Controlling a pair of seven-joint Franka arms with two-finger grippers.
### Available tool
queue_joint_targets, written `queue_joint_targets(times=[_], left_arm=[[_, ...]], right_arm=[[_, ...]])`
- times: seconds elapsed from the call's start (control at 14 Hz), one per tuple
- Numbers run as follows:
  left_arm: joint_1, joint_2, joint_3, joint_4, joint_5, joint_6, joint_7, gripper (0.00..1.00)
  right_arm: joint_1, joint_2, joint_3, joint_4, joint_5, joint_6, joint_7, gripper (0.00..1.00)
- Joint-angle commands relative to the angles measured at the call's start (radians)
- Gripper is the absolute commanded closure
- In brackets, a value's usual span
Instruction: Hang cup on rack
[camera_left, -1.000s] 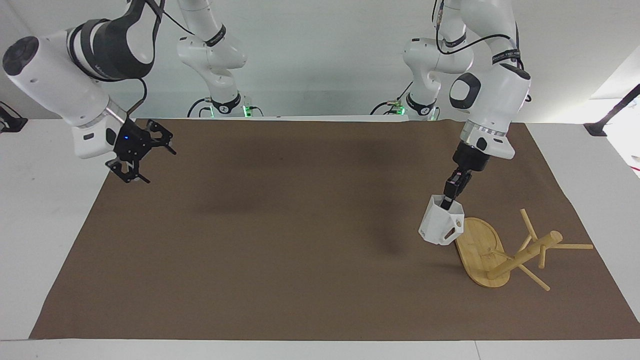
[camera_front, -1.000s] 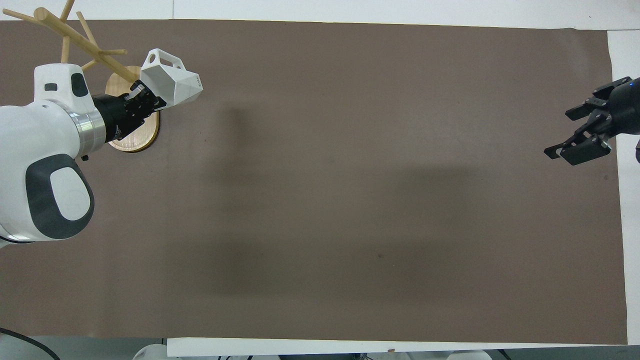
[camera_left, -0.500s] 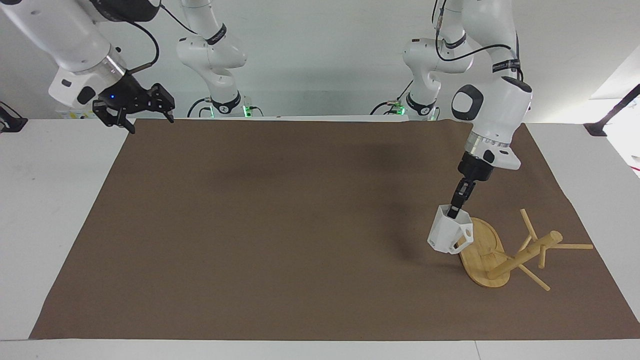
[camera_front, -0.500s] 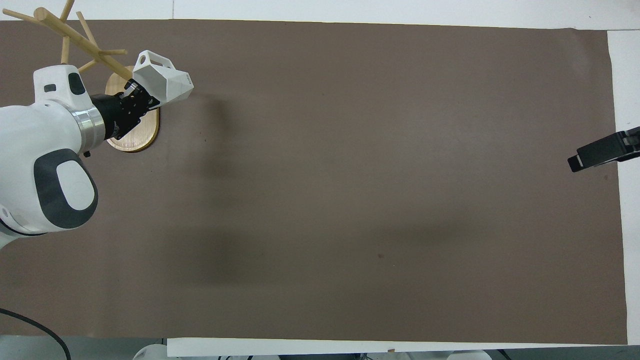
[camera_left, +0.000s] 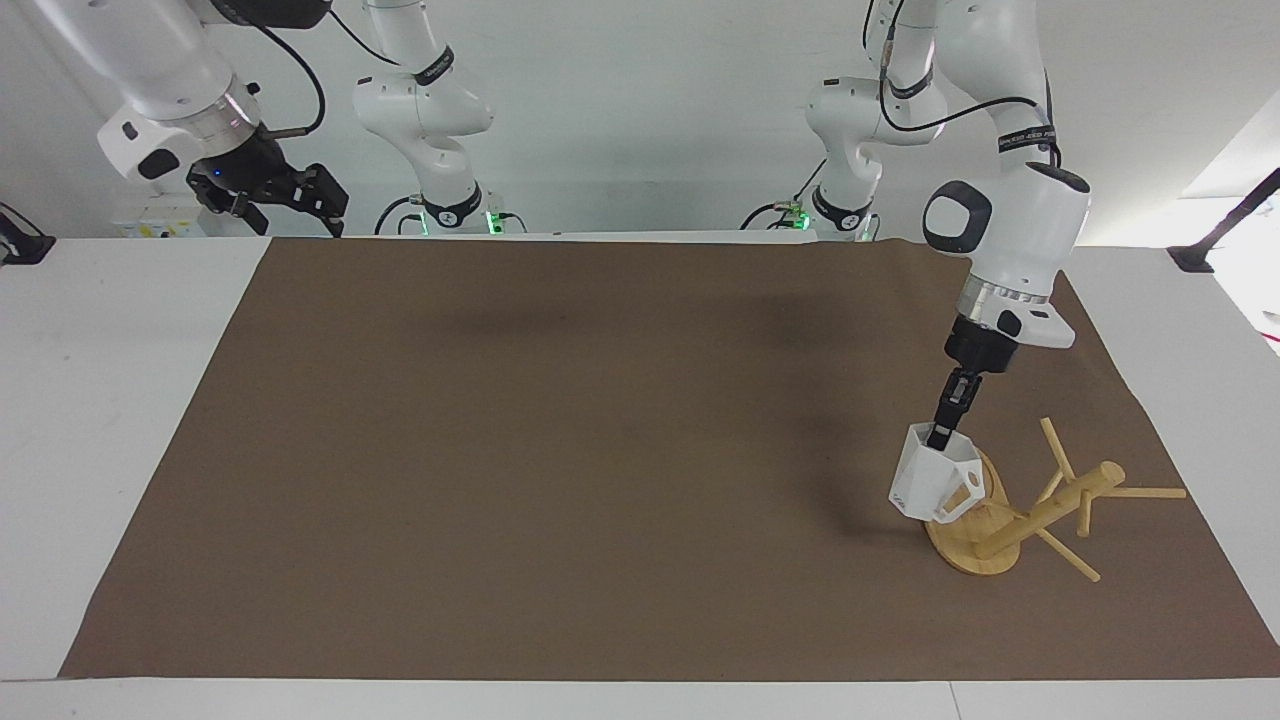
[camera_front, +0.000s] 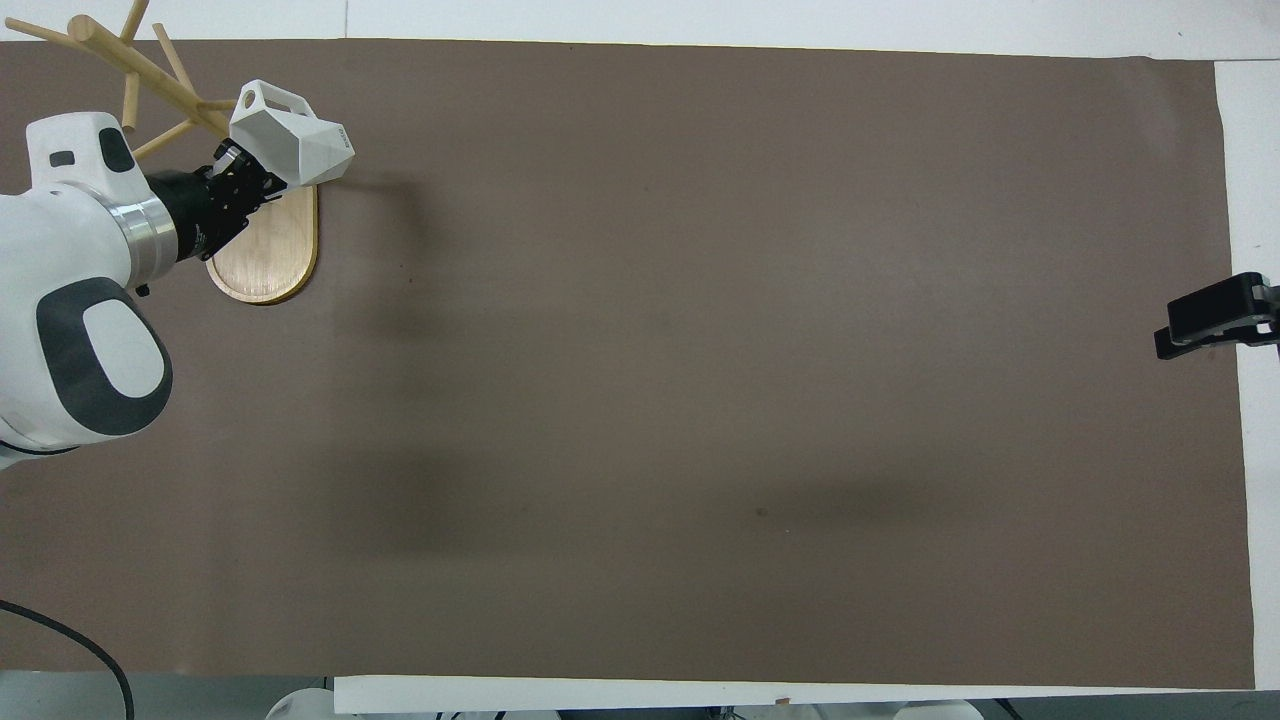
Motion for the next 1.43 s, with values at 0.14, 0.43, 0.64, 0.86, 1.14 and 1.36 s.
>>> queue_joint_targets(times=[0.14,0.43,0.64,0.86,1.14,1.36], left_arm=[[0.035,0.031,-0.008,0.023,-0.014,0.011,0.029,1.0],[0.052,0.055,-0.008,0.031,-0.014,0.012,0.029,1.0],[0.079,0.06,-0.008,0.031,-0.014,0.009,0.028,1.0],[0.092,0.06,-0.008,0.031,-0.015,0.003,0.025,0.8],[0.092,0.06,-0.007,0.031,-0.015,-0.005,0.015,0.0],[0.095,0.01,0.011,0.046,-0.002,-0.127,0.025,0.0]], right_arm=[[0.008,-0.01,-0.001,-0.028,-0.044,0.023,0.017,0.01],[-0.036,-0.015,-0.001,-0.046,-0.028,0.02,0.006,0.01],[-0.032,-0.016,-0.001,-0.047,-0.03,0.018,0.006,0.01],[-0.026,-0.016,0.001,-0.047,-0.028,0.018,0.006,0.01],[-0.029,-0.016,-0.001,-0.047,-0.028,0.018,0.006,0.01],[-0.027,-0.016,-0.001,-0.047,-0.028,0.018,0.006,0.01]])
